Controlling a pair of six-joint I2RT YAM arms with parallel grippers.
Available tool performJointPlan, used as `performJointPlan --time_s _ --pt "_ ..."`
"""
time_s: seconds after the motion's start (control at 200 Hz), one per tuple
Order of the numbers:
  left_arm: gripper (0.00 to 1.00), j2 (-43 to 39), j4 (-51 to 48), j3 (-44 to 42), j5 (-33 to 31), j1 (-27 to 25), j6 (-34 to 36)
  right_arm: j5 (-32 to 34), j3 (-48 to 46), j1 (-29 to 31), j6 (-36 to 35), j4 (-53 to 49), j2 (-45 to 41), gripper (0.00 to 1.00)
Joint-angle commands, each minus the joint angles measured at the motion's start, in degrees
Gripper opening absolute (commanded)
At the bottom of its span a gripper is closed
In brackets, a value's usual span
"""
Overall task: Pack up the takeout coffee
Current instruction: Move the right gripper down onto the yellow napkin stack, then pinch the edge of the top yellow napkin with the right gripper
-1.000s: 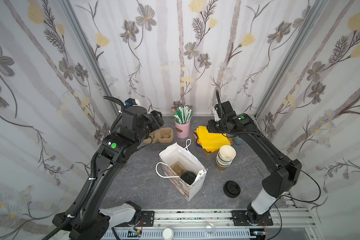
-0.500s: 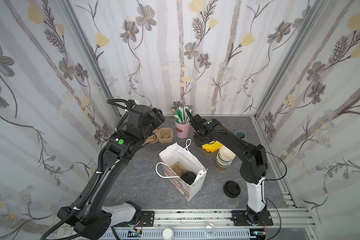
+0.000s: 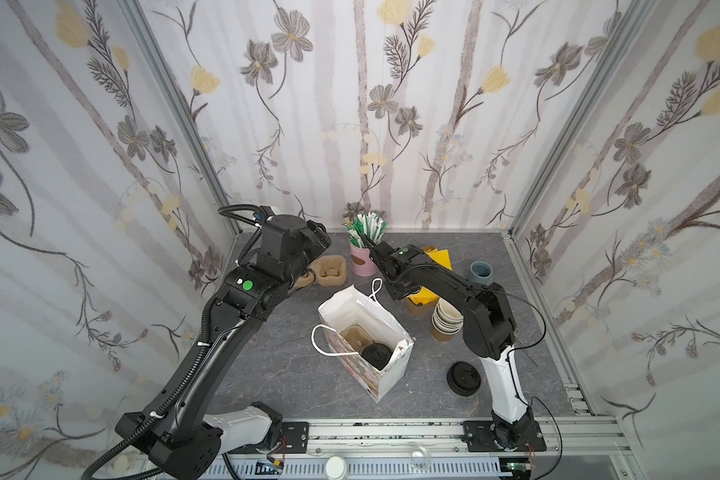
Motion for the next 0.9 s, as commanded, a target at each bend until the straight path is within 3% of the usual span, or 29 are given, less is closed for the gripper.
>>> performJointPlan --time_s 0.0,0.4,0.64,0.894 --pt "0.72 -0.32 2.45 -0.46 -1.31 0.05 -0.97 1.36 0.49 0.03 -0.64 0.39 0.59 0.38" --pt "0.71 -0.58 3.22 -1.01 -1.56 0.06 -1.13 3.49 0.59 0.02 -1.08 0.35 0.85 0.37" --pt "0.71 -0.41 3.62 -1.03 -1.68 0.05 -0.88 3.95 2.34 -0.10 -2.14 -1.29 2.72 0.44" --pt "0.71 -0.24 4.03 -0.75 -1.95 0.06 -0.33 5.24 3.39 -0.18 -2.25 -2.59 2.20 0.43"
